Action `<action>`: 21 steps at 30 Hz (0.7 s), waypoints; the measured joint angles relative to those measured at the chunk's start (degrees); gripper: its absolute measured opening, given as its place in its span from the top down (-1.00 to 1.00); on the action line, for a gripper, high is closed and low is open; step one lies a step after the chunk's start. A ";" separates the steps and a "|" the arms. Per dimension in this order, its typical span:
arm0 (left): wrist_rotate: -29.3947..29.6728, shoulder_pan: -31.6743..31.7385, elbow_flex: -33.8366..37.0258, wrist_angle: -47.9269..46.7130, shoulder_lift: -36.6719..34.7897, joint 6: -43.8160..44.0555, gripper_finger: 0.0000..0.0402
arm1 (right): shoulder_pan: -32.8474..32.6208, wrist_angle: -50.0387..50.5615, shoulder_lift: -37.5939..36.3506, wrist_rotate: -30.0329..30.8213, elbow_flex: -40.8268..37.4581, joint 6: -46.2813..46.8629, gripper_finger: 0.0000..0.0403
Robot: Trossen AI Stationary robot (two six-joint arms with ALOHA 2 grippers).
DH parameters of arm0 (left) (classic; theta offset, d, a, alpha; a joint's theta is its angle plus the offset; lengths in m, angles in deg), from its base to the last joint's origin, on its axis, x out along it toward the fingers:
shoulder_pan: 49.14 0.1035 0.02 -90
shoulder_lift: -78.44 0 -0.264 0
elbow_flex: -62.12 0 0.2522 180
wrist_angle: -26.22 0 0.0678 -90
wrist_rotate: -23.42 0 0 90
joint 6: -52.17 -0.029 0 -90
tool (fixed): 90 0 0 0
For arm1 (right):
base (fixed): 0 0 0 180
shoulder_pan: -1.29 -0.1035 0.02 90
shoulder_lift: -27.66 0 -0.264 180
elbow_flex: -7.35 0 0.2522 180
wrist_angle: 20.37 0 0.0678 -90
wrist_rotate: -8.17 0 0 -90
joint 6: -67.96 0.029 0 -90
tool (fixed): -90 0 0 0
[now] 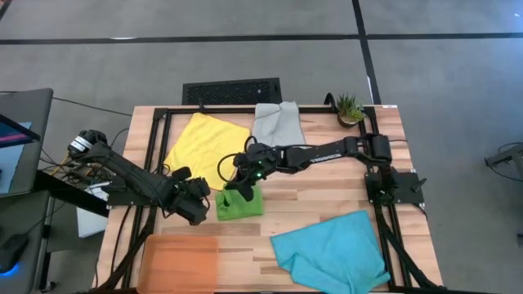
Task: Fold microfiber towels
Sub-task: Fold the green towel
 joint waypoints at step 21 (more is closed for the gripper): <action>-1.33 0.00 0.00 0.02 0.00 -0.07 0.25 | 0.02 2.20 -0.02 1.39 -0.02 -2.56 0.62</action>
